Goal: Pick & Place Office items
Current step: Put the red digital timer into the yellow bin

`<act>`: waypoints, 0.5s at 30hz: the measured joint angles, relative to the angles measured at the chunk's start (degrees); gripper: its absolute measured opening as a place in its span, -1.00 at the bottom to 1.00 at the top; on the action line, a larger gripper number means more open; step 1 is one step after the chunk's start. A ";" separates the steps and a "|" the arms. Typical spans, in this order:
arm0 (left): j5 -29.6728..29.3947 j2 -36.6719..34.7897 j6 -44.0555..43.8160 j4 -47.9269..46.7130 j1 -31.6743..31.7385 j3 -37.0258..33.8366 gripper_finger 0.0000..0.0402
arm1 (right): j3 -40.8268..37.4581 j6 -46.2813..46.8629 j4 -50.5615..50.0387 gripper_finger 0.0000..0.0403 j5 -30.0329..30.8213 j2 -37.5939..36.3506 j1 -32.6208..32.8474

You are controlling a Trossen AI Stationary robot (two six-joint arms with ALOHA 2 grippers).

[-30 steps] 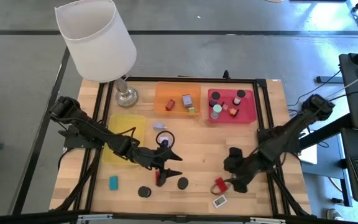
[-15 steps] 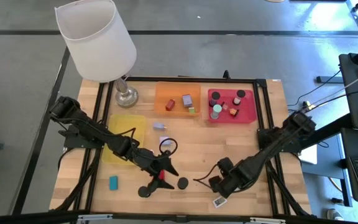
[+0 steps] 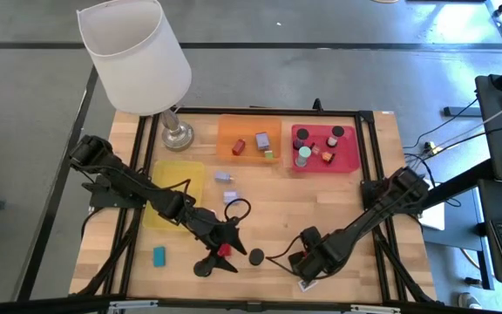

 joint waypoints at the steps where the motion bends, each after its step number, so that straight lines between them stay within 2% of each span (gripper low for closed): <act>1: 0.01 0.00 0.68 0.00 0.12 0.00 0.40 | 0.05 -0.09 -0.19 0.40 -0.26 0.23 -0.01; 5: 1.58 0.00 1.85 0.02 0.53 0.00 0.40 | 0.04 -1.33 -0.90 0.23 -0.92 0.64 -0.02; 11: 7.22 -0.02 4.46 0.02 1.71 0.00 0.40 | -0.03 -3.33 -0.93 -0.22 -1.06 0.71 -0.08; 15: 7.38 -0.02 7.21 0.26 2.46 0.00 0.40 | 0.02 -3.07 -0.95 -0.24 -0.80 0.35 -0.11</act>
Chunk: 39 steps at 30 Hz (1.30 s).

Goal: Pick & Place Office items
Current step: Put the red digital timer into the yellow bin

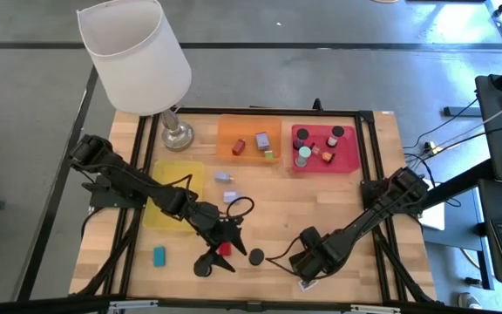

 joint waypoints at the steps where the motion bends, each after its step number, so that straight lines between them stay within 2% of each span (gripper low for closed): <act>1: -0.09 0.00 0.71 0.06 0.18 0.00 0.40 | 0.30 0.13 -0.06 -0.24 0.54 -0.30 0.00; 4: -0.34 0.00 3.16 0.26 1.07 0.00 0.40 | 1.74 1.20 -1.67 -0.24 6.20 -1.85 0.03; 11: -2.62 0.00 7.39 1.47 3.83 0.00 0.40 | 5.54 -0.91 -5.55 -0.24 25.04 -11.74 -1.32; 16: -9.71 0.00 12.63 6.60 5.55 0.01 0.40 | 5.67 -5.54 -5.72 -0.21 39.05 -19.85 -3.89; 18: -14.90 -0.03 17.82 8.66 5.92 0.01 0.40 | 5.69 -7.84 -5.57 -0.20 43.81 -22.98 -5.23; 20: -22.91 -0.16 24.45 10.71 5.95 0.00 0.40 | 5.69 -9.97 -5.43 -0.20 48.12 -25.84 -6.67; 25: -50.51 -0.22 43.26 22.77 5.88 0.00 0.40 | 5.69 -18.34 -1.16 -0.20 55.70 -32.11 -10.48; 28: -59.37 -0.28 55.54 33.19 6.24 0.00 0.40 | 5.69 -26.77 4.12 -0.19 55.90 -35.07 -13.28; 32: -63.83 -0.28 65.93 43.34 6.73 0.02 0.40 | 5.69 -40.64 14.27 -0.19 53.22 -38.00 -17.39; 36: -69.12 -0.28 67.22 45.99 6.76 0.02 0.40 | 5.69 -54.25 25.11 -0.19 45.02 -39.08 -22.49; 39: -69.99 -0.28 65.04 46.39 6.76 0.02 0.40 | 5.71 -60.72 30.56 -0.19 35.91 -39.07 -26.72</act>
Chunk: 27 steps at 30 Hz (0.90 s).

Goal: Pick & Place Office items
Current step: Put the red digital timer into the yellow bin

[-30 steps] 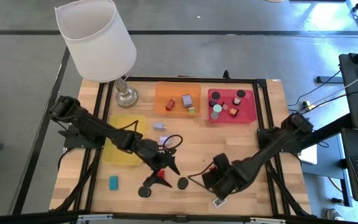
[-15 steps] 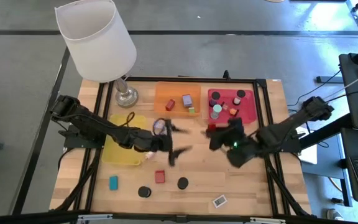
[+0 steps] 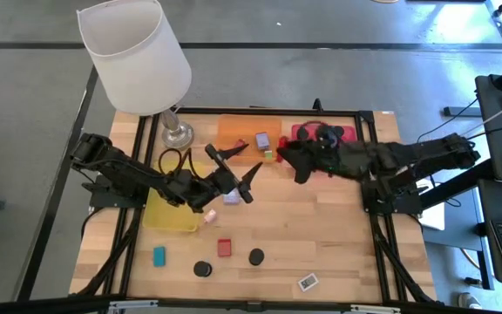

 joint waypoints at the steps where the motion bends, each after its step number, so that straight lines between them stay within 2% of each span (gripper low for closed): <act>1: 0.36 0.00 -0.50 0.13 0.00 0.00 0.40 | 0.00 -1.30 0.89 -0.19 -3.40 0.02 -1.43; 3: 1.45 0.00 -0.88 0.15 -0.02 0.00 0.40 | 0.00 -2.81 1.15 -0.19 -9.88 0.02 -4.31; 5: 2.27 0.02 0.42 0.14 -0.04 0.00 0.40 | 0.00 -3.12 1.19 -0.19 -13.91 0.09 -6.70; 10: 5.34 0.02 2.29 0.13 1.83 0.00 0.40 | 0.00 -0.86 5.98 -0.19 -12.76 0.61 -10.39; 15: 5.87 0.02 -1.59 3.41 5.13 0.00 0.40 | 0.02 -7.01 14.15 -0.19 -12.24 2.81 -10.92; 20: 9.17 0.04 -4.59 4.11 8.12 0.00 0.40 | 0.00 -9.83 18.34 -0.19 -14.90 4.70 -11.65; 25: 16.38 0.04 -4.48 4.39 9.37 0.00 0.40 | 0.00 -9.83 18.92 -0.19 -18.99 5.38 -12.79; 27: 17.59 0.04 -4.20 5.07 9.71 0.00 0.40 | 0.00 -9.60 19.20 -0.19 -19.58 5.35 -13.05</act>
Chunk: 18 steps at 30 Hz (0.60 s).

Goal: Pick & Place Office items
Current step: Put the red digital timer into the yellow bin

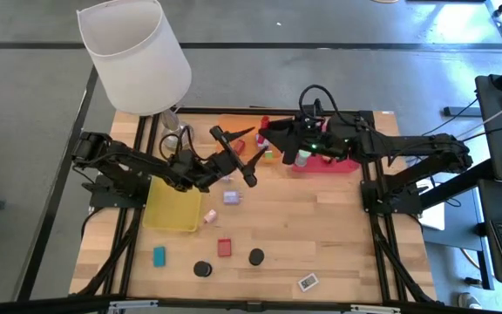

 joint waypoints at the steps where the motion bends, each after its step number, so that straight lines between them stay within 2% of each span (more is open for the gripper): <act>1: 0.00 0.00 0.01 0.37 0.21 0.00 0.40 | 0.00 0.00 0.02 -0.19 0.03 0.00 0.01; 8: 0.03 0.00 0.18 3.59 1.42 0.00 0.37 | 0.02 -0.04 1.56 -0.19 0.00 -0.02 0.03; 18: 3.04 0.07 -0.87 3.82 2.33 0.00 0.11 | 0.02 0.00 2.15 -0.19 -0.13 -0.02 0.03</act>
